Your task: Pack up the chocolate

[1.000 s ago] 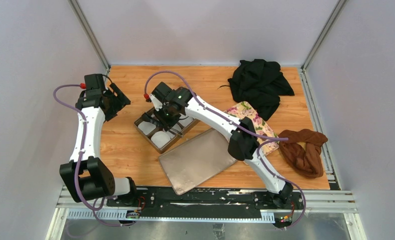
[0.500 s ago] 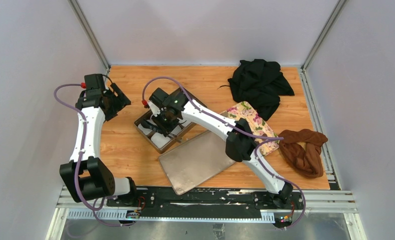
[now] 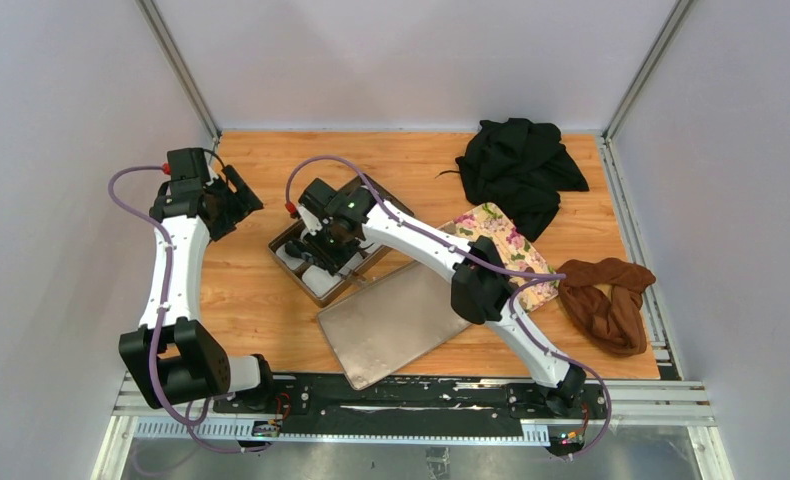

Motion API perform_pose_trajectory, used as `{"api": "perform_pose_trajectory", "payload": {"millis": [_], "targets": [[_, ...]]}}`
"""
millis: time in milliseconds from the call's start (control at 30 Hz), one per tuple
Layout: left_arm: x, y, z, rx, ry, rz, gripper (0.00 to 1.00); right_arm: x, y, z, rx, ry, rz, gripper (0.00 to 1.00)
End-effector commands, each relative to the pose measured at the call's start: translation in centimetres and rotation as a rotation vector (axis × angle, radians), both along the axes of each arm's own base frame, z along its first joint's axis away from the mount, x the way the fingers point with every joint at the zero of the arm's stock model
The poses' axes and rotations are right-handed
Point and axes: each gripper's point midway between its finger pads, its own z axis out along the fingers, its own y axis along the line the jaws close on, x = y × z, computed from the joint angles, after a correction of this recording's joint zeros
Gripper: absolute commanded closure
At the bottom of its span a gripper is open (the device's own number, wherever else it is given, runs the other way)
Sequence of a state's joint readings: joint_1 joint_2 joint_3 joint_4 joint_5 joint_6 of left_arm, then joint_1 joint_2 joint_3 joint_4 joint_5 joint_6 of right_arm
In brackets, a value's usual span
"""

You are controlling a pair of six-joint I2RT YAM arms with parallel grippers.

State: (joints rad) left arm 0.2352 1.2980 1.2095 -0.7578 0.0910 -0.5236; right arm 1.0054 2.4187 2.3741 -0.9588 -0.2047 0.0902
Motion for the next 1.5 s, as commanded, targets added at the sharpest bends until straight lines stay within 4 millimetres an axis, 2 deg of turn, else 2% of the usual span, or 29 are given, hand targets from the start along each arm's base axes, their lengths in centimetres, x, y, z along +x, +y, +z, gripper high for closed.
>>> {"api": "perform_pose_trajectory", "payload": {"millis": [0,133,167,267,333,400,433,467,500,600,667,767,867,1033,1200,1367,1467], "targets": [[-0.2,-0.1,0.9,0.006,-0.025,-0.019,0.21,-0.1,-0.2,3.5,0.034,-0.066,-0.011,0.67],[0.0,0.0,1.1,0.008,-0.027,-0.019,0.21,0.9,-1.1,7.5,0.084,-0.143,-0.053,0.68],[0.1,0.0,1.2,0.01,-0.028,-0.018,0.21,1.1,-1.9,8.9,0.097,-0.163,-0.068,0.68],[0.4,0.1,1.4,0.011,-0.032,-0.021,0.21,2.0,-4.8,10.4,0.084,-0.199,-0.134,0.68],[0.6,0.1,1.6,0.01,-0.034,-0.022,0.21,2.0,-8.3,11.3,0.055,-0.213,-0.197,0.68],[0.7,0.1,1.5,0.008,-0.03,-0.026,0.21,2.2,-12.5,11.1,0.004,-0.22,-0.278,0.67],[0.8,0.1,1.2,0.01,-0.022,-0.03,0.21,2.5,-15.0,11.0,-0.019,-0.219,-0.336,0.67],[0.8,0.1,1.1,0.011,-0.019,-0.036,0.21,2.0,-17.7,10.5,-0.048,-0.205,-0.383,0.67],[0.9,0.0,1.0,0.012,-0.016,-0.04,0.21,2.0,-19.2,10.5,-0.055,-0.199,-0.418,0.67],[1.3,-0.5,1.1,0.032,-0.016,-0.071,0.21,1.1,-25.9,9.3,-0.097,-0.135,-0.58,0.67],[1.8,-1.2,1.4,0.054,-0.019,-0.103,0.21,-0.6,-29.5,8.0,-0.14,-0.07,-0.652,0.66],[2.5,-2.0,1.8,0.08,-0.025,-0.132,0.21,-2.9,-32.9,6.6,-0.193,-0.009,-0.722,0.65],[3.2,-2.6,1.9,0.08,-0.025,-0.15,0.21,-4.8,-34.8,5.1,-0.251,0.042,-0.764,0.64],[4.1,-3.3,2.0,0.075,-0.026,-0.168,0.21,-5.8,-37.2,3.5,-0.341,0.092,-0.812,0.61],[4.5,-3.4,2.1,0.077,-0.025,-0.169,0.2,-5.6,-35.8,3.3,-0.32,0.155,-0.743,0.6],[4.4,-3.3,2.0,0.082,-0.023,-0.164,0.21,-4.5,-34.2,3.6,-0.268,0.166,-0.706,0.6],[4.2,-3.1,2.1,0.092,-0.025,-0.157,0.21,-4.3,-34.0,3.6,-0.269,0.171,-0.696,0.6]]}}
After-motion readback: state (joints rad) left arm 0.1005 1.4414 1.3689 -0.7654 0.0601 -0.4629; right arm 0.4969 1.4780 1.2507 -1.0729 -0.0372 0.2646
